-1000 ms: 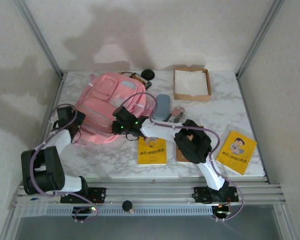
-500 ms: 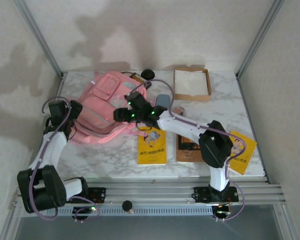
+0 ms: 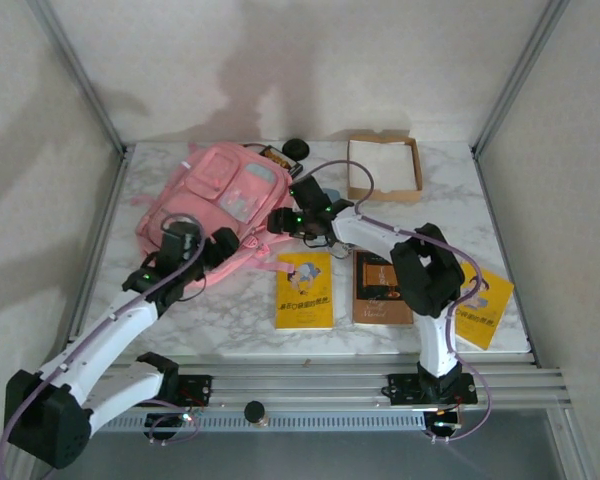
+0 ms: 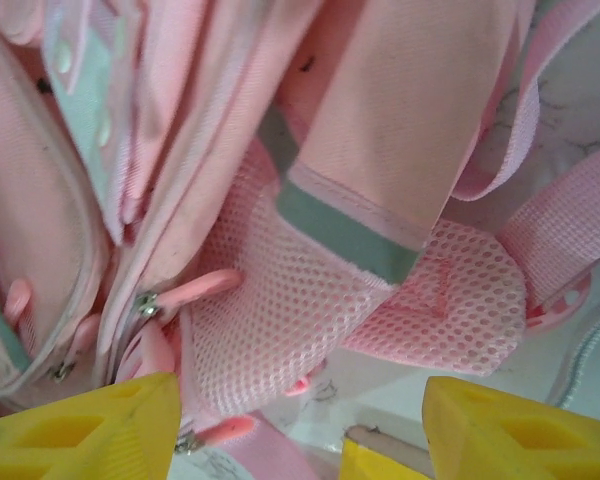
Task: Pack books, pencil case, and school supplies into a backpack
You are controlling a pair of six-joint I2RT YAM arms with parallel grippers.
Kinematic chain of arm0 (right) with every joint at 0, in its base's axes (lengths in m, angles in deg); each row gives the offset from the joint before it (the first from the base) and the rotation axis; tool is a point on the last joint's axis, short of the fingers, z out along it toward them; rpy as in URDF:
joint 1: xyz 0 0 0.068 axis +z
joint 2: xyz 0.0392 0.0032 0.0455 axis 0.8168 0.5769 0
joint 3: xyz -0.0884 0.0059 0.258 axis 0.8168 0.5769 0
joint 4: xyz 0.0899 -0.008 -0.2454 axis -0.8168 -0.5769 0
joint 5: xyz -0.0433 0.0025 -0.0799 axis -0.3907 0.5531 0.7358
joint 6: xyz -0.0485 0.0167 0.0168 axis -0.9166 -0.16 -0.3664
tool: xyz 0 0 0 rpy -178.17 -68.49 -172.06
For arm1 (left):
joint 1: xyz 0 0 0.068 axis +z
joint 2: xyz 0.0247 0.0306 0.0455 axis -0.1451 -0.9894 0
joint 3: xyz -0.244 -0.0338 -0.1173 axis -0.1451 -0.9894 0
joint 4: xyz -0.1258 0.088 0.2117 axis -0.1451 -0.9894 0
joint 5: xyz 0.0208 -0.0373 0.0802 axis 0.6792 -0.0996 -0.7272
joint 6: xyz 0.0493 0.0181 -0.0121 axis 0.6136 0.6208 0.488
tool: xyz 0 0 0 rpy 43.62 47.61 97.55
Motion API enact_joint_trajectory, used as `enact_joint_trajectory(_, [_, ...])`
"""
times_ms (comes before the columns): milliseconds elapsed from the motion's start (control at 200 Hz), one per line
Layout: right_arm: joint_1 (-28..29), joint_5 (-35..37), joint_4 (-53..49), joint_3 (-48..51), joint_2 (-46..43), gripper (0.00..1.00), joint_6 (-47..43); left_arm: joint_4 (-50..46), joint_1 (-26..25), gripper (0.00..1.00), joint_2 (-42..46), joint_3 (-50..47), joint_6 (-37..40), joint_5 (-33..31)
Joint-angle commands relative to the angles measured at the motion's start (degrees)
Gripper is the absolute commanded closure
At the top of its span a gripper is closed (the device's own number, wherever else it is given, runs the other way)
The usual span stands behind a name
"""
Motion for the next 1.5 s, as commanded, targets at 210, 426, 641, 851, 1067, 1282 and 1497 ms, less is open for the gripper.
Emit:
enact_joint_trajectory(210, [0.4, -4.8, 7.5, -3.3, 6.9, 0.36, 14.5, 0.3, -11.1, 0.17, -6.8, 0.2, 1.3, -9.7])
enact_joint_trajectory(426, [-0.1, -6.4, 9.9, -7.2, 11.1, 0.52, 16.3, 2.5, -12.5, 0.16, -11.8, 0.5, 2.5, -8.8])
enact_joint_trajectory(641, [-0.1, -6.5, 11.9, -8.5, 9.8, 0.85, 18.2, 3.8, -13.6, 0.17, -15.7, 1.2, 3.9, -7.7])
enact_joint_trajectory(851, [0.2, -9.2, 13.9, -7.3, 5.8, 0.99, 23.2, 4.3, -13.9, 0.22, -16.8, 2.7, 3.8, -8.8])
enact_joint_trajectory(1067, [1.1, -9.3, 14.0, -7.0, 1.2, 1.0, 25.7, 2.8, -14.7, 0.28, -18.4, 5.2, 2.5, -12.4])
enact_joint_trajectory(1282, [1.8, -10.4, 14.3, -8.3, 0.0, 1.0, 28.1, 0.3, -15.5, 0.4, -19.2, 9.6, -3.0, -18.1])
enact_joint_trajectory(1497, [2.6, -10.4, 14.5, -9.7, 0.1, 1.0, 29.3, -6.9, -15.6, 0.42, -22.7, 16.9, -6.6, -24.6])
